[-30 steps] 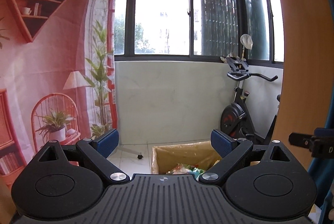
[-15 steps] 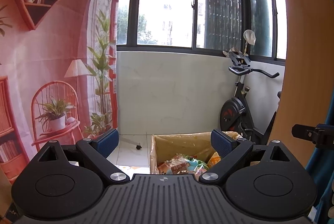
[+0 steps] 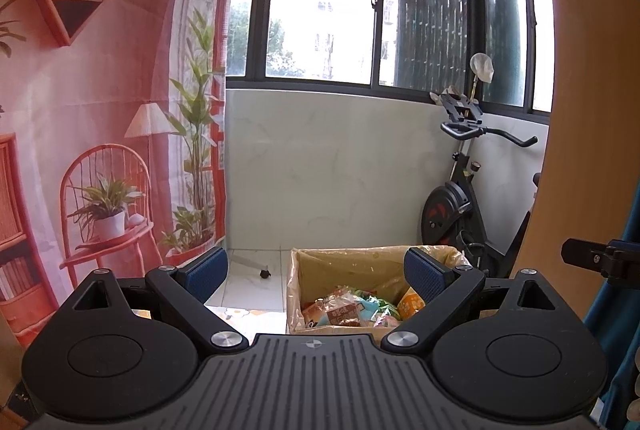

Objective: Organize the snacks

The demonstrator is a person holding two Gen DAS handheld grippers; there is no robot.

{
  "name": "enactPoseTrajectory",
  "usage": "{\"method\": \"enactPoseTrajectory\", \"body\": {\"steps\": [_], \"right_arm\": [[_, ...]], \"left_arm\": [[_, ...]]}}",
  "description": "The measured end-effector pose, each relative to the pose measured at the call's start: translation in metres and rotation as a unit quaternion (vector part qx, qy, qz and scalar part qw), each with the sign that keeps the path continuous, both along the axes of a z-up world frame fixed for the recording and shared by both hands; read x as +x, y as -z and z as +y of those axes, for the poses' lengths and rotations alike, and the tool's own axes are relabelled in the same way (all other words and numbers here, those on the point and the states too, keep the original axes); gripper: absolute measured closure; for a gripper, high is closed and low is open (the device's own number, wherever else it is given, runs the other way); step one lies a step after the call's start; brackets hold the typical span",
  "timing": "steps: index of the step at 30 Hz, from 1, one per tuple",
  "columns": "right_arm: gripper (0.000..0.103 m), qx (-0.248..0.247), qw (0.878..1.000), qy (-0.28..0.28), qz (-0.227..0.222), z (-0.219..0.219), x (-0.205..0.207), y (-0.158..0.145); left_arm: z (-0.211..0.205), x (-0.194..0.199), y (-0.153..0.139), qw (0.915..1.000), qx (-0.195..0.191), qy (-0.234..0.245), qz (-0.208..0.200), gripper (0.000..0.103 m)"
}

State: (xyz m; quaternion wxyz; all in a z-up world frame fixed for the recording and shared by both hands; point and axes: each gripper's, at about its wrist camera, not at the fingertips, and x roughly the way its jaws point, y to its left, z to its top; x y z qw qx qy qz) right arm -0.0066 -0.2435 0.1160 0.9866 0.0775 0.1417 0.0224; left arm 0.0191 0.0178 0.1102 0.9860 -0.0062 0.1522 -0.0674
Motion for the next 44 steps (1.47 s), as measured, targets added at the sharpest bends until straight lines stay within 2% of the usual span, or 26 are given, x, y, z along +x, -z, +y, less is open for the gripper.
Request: {"method": "enactPoseTrajectory", "body": {"steps": [13,44], "right_arm": [[0.0,0.002,1.0,0.0,0.0,0.0,-0.002,0.0],[0.0,0.003,1.0,0.01,-0.016,0.002,-0.013,0.0]], "left_arm": [[-0.001,0.0,0.002,0.9999,-0.005,-0.007,0.006,0.007],[0.004,-0.01,0.0,0.9998,-0.014,0.004,-0.015,0.007]]}}
